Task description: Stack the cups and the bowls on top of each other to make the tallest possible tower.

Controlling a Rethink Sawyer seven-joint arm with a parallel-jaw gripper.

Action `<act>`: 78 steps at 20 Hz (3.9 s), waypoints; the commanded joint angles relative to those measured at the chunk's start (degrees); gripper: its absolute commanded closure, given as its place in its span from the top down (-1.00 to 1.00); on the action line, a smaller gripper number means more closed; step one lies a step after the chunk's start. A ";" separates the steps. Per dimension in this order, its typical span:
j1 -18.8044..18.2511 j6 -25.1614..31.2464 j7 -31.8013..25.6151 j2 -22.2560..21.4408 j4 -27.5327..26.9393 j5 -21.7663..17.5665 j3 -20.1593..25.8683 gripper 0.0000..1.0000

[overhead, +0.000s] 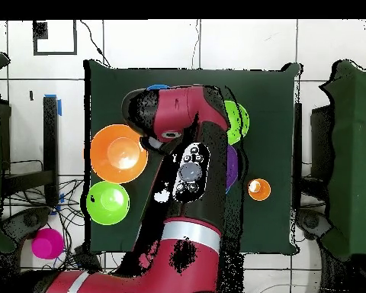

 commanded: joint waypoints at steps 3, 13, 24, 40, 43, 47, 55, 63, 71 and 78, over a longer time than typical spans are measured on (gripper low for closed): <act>-0.09 2.98 0.45 0.96 -0.30 0.52 3.69 -1.00; 0.79 5.02 0.79 0.50 0.77 0.52 3.21 -1.00; 0.72 4.54 0.14 0.88 1.28 1.22 3.80 -1.00; 0.18 3.03 -0.84 2.14 1.20 3.65 5.41 -1.00; 0.85 2.17 -0.09 1.92 2.39 4.21 5.39 -1.00; 0.90 2.01 -0.04 1.95 2.26 4.42 5.21 -1.00; 1.42 4.45 -0.51 2.74 0.62 3.52 4.19 -1.00; 1.74 7.47 -1.29 3.01 0.52 3.05 3.55 -1.00; 2.72 9.19 -0.34 2.55 0.91 2.73 2.73 -1.00; 3.38 10.51 -0.25 3.05 -0.45 0.76 0.88 -1.00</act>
